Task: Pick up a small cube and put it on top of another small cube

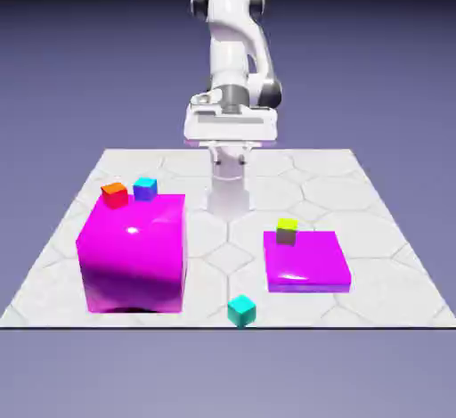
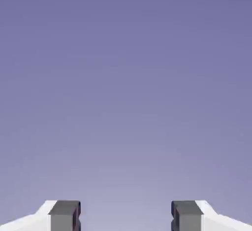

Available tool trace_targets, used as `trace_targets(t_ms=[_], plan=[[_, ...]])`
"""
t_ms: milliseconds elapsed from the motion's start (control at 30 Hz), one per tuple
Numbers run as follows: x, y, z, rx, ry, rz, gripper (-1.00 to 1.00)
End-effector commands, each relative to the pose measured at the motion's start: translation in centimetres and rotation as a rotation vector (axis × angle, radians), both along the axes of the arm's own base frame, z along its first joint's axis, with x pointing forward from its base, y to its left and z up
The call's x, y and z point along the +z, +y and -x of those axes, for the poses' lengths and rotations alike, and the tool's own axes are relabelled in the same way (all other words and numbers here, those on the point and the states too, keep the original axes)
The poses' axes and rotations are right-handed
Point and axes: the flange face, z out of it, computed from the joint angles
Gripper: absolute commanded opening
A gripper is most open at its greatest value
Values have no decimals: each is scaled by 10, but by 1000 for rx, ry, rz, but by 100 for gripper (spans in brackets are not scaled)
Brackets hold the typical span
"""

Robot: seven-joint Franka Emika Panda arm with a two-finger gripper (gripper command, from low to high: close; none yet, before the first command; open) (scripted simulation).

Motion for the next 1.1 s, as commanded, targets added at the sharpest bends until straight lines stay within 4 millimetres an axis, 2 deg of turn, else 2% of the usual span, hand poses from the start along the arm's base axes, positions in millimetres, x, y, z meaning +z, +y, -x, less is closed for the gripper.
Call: trace_targets(t_ms=[0,300,433,567,767,967,1000,1033,1067], plan=[[-5,0,-10,-23,40,-22,0],[-61,1,-89,-236,404,-219,0],[-94,4,-119,-330,570,-307,0],[-135,-2,-143,-436,733,-386,0],[-202,-11,-169,-595,981,-496,0],[-272,-19,-183,-749,1234,-596,0],[-286,-36,-179,-786,1245,-587,0],[-291,-44,-176,-801,1243,-580,0],[-291,-44,-176,-801,1243,-580,0]])
